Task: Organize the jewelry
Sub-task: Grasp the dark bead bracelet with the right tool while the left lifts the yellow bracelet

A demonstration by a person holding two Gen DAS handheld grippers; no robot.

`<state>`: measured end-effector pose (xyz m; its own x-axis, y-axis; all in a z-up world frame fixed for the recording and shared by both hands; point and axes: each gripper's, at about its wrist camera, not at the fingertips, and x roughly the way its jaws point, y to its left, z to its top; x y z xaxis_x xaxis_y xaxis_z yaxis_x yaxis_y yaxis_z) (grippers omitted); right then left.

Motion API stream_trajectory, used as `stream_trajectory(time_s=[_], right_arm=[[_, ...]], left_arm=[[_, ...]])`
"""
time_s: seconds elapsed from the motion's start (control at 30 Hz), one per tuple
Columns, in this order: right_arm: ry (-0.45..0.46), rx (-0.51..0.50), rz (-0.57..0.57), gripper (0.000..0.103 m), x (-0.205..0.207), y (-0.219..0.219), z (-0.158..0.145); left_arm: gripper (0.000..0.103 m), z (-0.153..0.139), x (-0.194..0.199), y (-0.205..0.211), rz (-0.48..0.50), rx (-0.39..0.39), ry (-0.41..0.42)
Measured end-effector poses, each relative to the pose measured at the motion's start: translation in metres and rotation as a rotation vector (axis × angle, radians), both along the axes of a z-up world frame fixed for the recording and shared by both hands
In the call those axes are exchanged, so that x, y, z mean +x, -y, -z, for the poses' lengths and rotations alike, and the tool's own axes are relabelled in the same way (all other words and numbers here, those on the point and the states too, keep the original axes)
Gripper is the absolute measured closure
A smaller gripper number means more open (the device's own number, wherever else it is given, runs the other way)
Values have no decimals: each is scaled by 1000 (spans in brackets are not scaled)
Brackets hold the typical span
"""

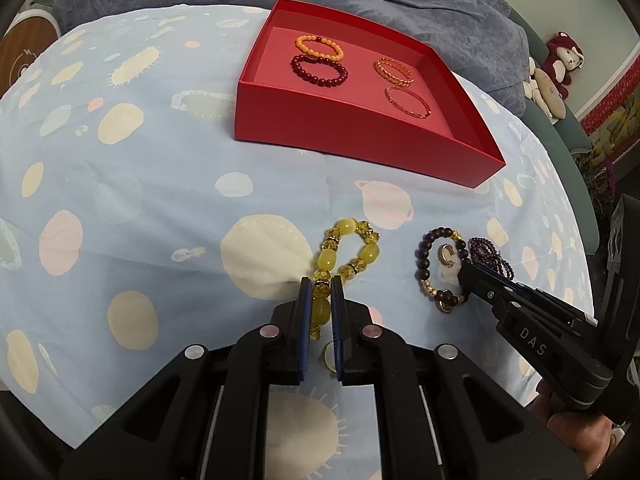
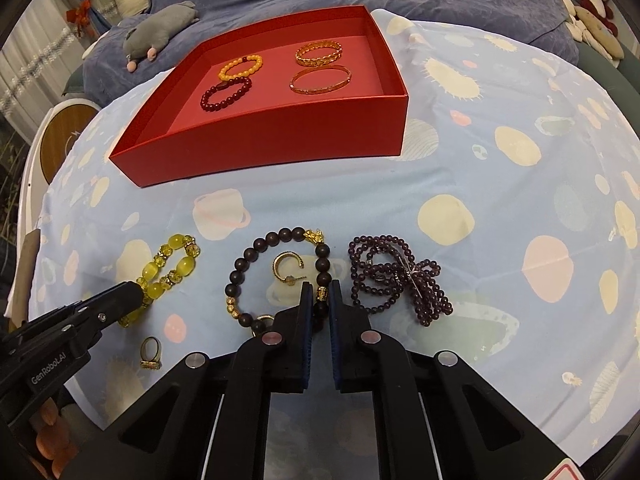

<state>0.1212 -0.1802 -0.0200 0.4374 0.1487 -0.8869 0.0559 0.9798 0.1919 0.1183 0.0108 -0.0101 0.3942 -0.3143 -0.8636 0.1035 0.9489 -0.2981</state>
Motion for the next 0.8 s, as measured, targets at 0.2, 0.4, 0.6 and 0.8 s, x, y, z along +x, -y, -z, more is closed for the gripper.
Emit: stream_trajectory(time_s=[0.2, 0.4, 0.6, 0.8], right_arm=[[52, 24, -15, 96, -8, 1, -27], [113, 37, -43, 96, -13, 0, -65], [166, 42, -83, 96, -9, -2, -102], [214, 38, -114, 96, 21, -2, -130]], left_arm=[[94, -20, -3, -4, -10, -35, 15], [94, -51, -5, -2, 8, -66, 47], [94, -85, 1, 8, 57, -84, 77], [94, -124, 31, 21, 111, -108, 145]])
